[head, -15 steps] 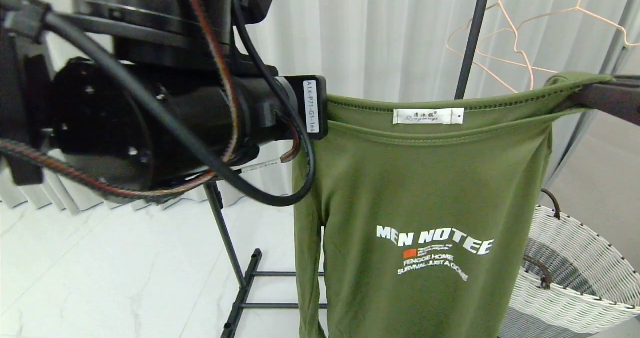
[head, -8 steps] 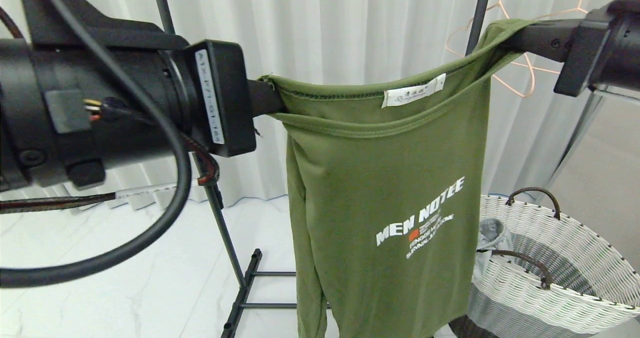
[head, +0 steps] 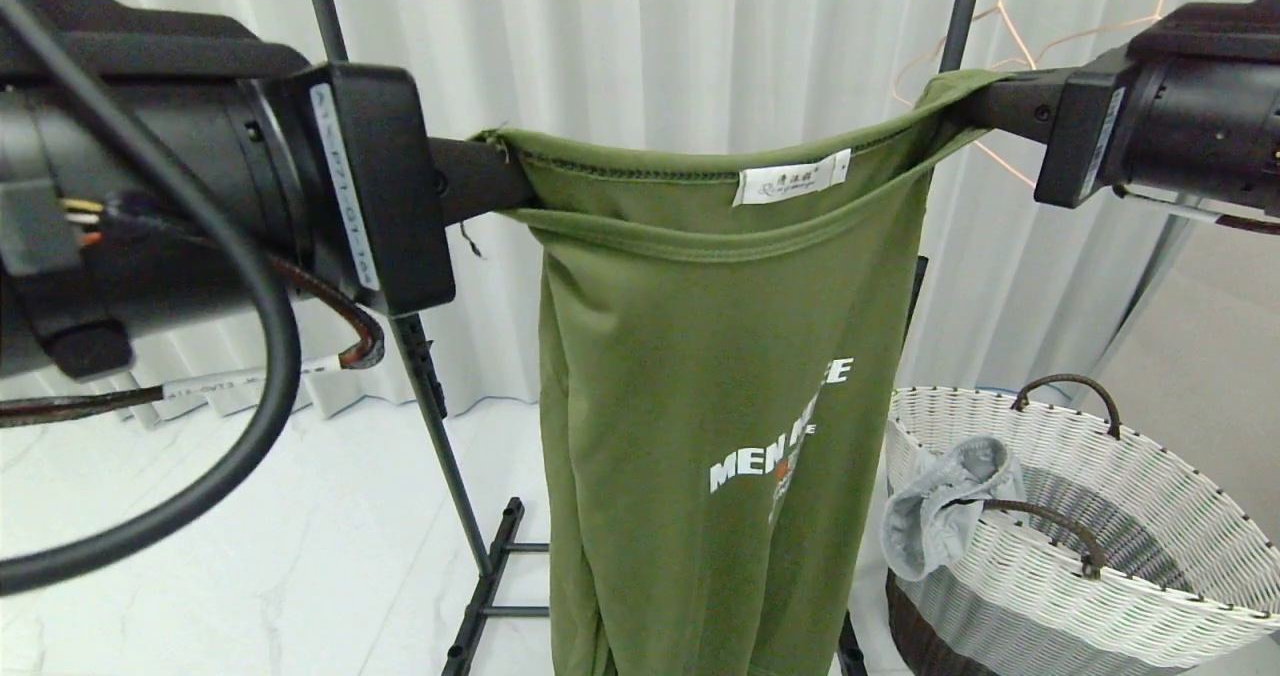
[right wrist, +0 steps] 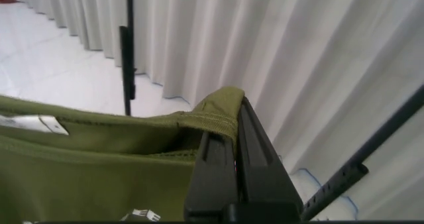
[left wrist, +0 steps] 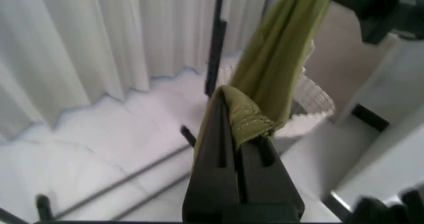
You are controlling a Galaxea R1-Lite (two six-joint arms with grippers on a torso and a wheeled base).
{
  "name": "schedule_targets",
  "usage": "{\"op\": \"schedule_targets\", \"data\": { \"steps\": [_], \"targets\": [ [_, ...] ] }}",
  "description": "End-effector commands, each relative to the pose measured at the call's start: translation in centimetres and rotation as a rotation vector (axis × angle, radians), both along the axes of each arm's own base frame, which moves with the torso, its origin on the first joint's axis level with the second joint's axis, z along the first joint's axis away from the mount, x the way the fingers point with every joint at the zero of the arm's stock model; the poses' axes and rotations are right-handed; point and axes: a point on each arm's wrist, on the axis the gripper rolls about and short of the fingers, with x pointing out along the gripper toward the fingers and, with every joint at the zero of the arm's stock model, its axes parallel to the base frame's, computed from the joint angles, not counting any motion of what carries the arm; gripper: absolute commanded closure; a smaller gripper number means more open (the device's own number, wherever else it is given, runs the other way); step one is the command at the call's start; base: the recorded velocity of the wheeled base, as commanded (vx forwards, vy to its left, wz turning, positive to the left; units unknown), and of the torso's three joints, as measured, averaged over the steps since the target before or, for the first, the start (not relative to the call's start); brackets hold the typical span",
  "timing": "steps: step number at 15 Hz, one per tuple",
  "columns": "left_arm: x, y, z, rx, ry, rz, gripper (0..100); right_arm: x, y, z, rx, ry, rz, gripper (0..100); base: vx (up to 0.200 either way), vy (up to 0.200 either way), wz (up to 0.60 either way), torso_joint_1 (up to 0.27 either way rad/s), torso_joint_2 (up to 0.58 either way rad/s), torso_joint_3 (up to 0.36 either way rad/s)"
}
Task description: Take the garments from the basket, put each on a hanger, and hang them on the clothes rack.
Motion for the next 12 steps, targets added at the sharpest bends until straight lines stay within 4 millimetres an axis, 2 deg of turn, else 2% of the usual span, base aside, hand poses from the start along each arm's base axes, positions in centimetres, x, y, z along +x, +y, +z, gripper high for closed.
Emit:
{"op": "schedule_targets", "data": {
  "steps": [1, 2, 4, 7, 12],
  "targets": [
    [3.2, -1.5, 0.4, 0.004, -0.061, 0.080, 100, -0.2, -0.4, 0.5, 0.014, -0.013, -0.036, 100, 0.000, 0.000, 0.00, 0.000, 0.00, 0.000],
    [4.4, -2.5, 0.6, -0.007, -0.081, 0.117, 100, -0.3, -0.5, 0.8, 0.020, -0.019, -0.052, 100, 0.000, 0.000, 0.00, 0.000, 0.00, 0.000],
    [5.8, -3.6, -0.3, 0.019, -0.060, 0.193, 100, -0.8, -1.0, 0.4, 0.012, -0.008, -0.075, 100, 0.000, 0.000, 0.00, 0.000, 0.00, 0.000],
    [5.9, -3.8, -1.3, 0.044, -0.039, 0.212, 100, -1.3, -1.5, -1.3, -0.021, 0.030, -0.115, 100, 0.000, 0.000, 0.00, 0.000, 0.00, 0.000],
    [5.8, -3.6, -1.1, 0.039, -0.042, 0.216, 100, -1.2, -1.4, -1.3, -0.022, 0.031, -0.116, 100, 0.000, 0.000, 0.00, 0.000, 0.00, 0.000]
  ]
}}
